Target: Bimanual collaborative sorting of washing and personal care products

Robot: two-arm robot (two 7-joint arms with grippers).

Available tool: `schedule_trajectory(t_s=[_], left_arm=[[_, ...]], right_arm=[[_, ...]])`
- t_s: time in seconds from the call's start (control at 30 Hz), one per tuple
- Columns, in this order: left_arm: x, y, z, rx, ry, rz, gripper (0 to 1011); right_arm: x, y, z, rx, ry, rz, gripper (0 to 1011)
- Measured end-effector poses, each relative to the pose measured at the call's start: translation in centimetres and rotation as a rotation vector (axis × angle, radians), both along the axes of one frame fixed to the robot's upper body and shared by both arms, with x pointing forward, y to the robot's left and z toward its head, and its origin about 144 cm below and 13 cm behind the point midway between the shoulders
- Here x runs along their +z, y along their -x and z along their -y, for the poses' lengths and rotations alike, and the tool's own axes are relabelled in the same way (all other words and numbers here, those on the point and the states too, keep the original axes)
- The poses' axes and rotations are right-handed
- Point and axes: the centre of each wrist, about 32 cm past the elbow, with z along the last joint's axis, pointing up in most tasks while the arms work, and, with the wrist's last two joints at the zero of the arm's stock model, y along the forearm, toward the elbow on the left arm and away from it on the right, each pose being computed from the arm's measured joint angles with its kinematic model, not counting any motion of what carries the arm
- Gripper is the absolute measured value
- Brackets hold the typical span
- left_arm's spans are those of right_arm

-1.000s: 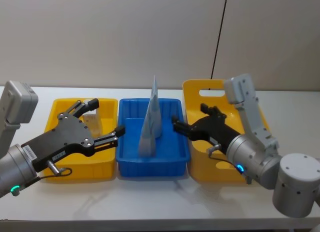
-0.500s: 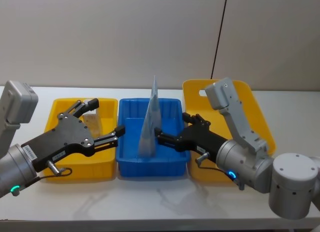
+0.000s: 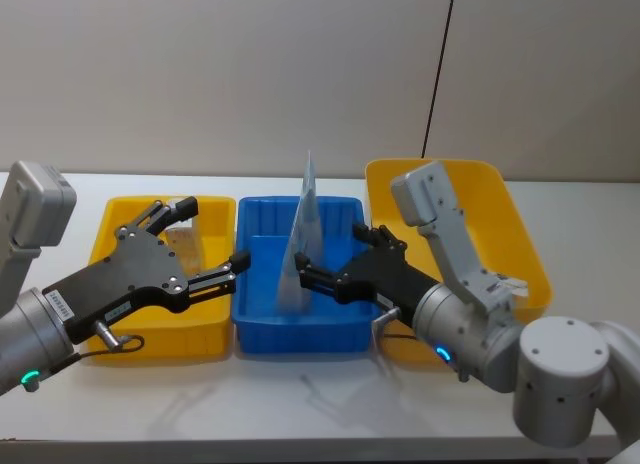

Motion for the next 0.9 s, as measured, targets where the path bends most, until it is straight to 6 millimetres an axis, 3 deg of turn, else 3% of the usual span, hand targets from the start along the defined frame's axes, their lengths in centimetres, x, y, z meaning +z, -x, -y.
schedule_trajectory(t_s=[0.9], left_arm=[[0.0,0.0,0.0,0.0,0.0,0.0,1001]], right_arm=[[-2.2,-2.3,-3.6,-0.07,0.055,0.011,1003]])
